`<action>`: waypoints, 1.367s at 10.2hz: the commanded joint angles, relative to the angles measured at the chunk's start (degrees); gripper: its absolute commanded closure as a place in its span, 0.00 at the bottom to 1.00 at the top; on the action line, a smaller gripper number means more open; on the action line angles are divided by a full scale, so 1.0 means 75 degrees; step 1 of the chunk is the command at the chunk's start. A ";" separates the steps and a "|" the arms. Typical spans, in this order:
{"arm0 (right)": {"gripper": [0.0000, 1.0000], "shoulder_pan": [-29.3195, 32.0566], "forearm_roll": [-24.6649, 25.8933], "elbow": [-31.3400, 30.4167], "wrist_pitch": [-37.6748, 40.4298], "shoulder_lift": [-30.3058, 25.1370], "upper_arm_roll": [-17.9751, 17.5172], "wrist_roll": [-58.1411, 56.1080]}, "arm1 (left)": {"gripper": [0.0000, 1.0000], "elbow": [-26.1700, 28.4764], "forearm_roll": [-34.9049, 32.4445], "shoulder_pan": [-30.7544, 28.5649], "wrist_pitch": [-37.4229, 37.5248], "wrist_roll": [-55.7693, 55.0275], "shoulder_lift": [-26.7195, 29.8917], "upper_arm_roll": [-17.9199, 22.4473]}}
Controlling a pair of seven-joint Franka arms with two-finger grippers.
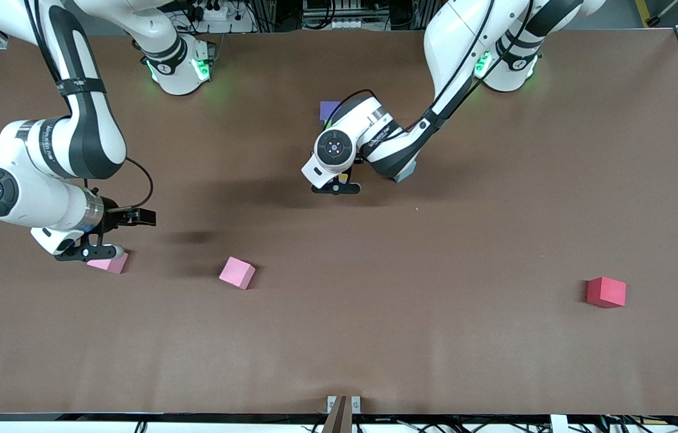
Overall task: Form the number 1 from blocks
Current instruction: 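Release yellow with the left gripper while the right gripper grasps a pink cube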
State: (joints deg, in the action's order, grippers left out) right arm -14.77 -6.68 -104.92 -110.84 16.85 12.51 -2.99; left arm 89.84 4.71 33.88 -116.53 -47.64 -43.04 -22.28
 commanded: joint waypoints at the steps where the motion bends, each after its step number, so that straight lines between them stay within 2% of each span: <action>1: 0.00 -0.0047 -0.0011 -0.0073 0.0001 -0.0055 0.0008 -0.0035 | 0.00 0.0067 0.0169 -0.0006 0.0151 -0.0163 0.0207 0.0006; 3: 0.00 -0.0058 -0.0011 -0.0073 0.0001 -0.0043 0.0008 -0.0035 | 0.00 0.0068 0.0169 -0.0041 0.0197 -0.0163 0.0323 0.0018; 6: 0.00 -0.0070 0.0001 -0.0061 -0.0011 -0.0020 -0.0003 -0.0035 | 0.00 0.0079 0.0029 -0.0413 0.1108 0.0151 0.0896 0.0076; 8: 0.00 -0.0198 -0.0011 -0.0061 -0.0080 -0.0008 -0.0004 0.0209 | 0.00 0.0114 -0.0450 -0.1138 0.1590 0.1587 0.1354 0.0076; 10: 0.00 -0.0339 -0.0058 0.0079 -0.0686 0.0213 -0.0015 0.0970 | 0.00 0.0126 -0.0615 -0.1889 0.1896 0.2948 0.1717 0.0088; 11: 0.00 -0.0328 -0.0093 0.0393 -0.0853 0.0516 -0.0015 0.1008 | 0.00 0.0138 -0.0802 -0.2275 0.2083 0.3279 0.1916 0.0088; 14: 0.00 -0.0444 -0.0093 0.2488 -0.0772 0.2073 -0.0015 0.2256 | 0.00 0.0126 -0.1435 -0.3517 0.2295 0.2608 0.2128 0.0123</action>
State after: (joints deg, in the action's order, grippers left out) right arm -17.49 -6.80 -95.92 -118.02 24.77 12.28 8.73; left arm 89.37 -3.90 11.42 -100.36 -25.23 -29.03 -20.82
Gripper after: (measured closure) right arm 0.000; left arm 0.000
